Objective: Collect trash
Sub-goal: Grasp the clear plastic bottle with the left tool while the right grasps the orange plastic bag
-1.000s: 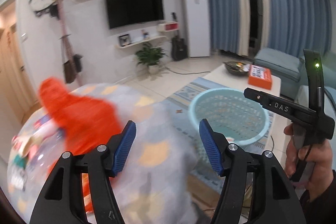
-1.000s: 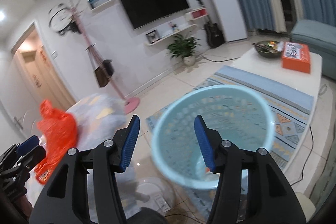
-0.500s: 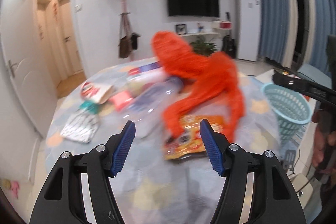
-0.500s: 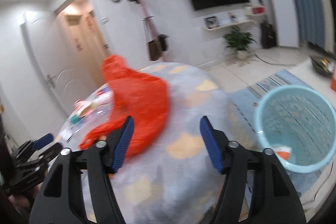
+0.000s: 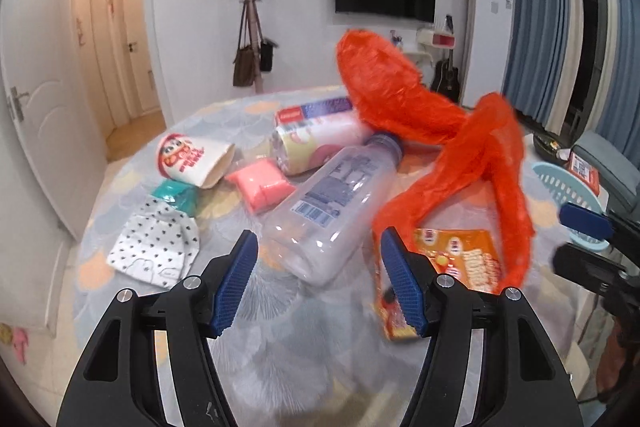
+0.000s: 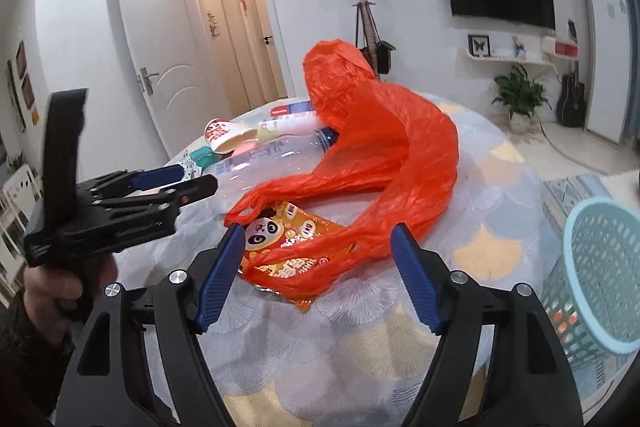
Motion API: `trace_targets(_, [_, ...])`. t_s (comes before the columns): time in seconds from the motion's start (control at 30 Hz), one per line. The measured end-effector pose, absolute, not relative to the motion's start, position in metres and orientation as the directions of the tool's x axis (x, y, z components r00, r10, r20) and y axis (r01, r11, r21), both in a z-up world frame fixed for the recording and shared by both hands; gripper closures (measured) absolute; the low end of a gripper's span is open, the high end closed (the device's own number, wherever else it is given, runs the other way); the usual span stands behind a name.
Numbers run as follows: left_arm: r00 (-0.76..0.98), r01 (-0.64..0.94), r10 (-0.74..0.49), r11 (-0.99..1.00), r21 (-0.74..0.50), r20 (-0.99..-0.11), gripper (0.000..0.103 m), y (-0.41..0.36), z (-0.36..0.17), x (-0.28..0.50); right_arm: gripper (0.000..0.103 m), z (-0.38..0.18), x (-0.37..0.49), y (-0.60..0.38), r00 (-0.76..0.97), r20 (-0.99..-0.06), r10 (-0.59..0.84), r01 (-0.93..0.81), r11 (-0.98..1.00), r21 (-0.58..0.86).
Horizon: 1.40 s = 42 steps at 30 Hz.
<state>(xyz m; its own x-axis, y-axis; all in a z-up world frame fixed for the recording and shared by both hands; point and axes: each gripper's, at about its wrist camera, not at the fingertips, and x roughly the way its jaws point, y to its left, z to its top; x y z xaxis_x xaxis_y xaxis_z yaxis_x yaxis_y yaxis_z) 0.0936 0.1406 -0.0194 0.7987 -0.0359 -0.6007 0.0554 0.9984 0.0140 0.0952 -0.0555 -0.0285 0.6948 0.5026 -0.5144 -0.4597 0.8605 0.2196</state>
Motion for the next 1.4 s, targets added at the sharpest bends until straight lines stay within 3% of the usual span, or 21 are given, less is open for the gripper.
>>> trace_targets(0.2, [0.765,0.068,0.002,0.994,0.084,-0.644,0.038,0.134,-0.032,0.117,0.032,-0.033,0.107,-0.075,0.689,-0.519,0.506,-0.419,0.862,0.285])
trace_targets(0.63, [0.718,0.16,-0.086,0.986,0.043,-0.691,0.04,0.132,-0.034,0.134,0.032,-0.036,0.124,-0.063,0.675,-0.534,0.508,-0.402,0.861,0.311])
trace_targets(0.83, [0.728,0.216,-0.043,0.962,0.169,-0.684,0.033,0.122,-0.033,0.135,0.032,-0.034,0.129,-0.057,0.683,-0.536,0.496,-0.404,0.868,0.289])
trace_targets(1.07, [0.703,0.239,-0.115,0.968,0.08,-0.702,0.034,0.124,-0.032,0.153,0.032,-0.028,0.144,-0.062,0.71,-0.538,0.455,-0.372,0.89,0.263])
trace_targets(1.27, [0.728,0.205,-0.117,0.977,0.052,-0.675,0.04,0.127,-0.03,0.142,0.031,-0.029,0.181,-0.075,0.708,-0.612,0.352,-0.246,0.935,0.254])
trace_targets(1.4, [0.747,0.209,-0.135,0.977,0.038,-0.651,0.043,0.128,-0.019,0.124,0.019,-0.029,0.2,-0.068,0.693,-0.643,0.325,-0.235,0.946,0.224])
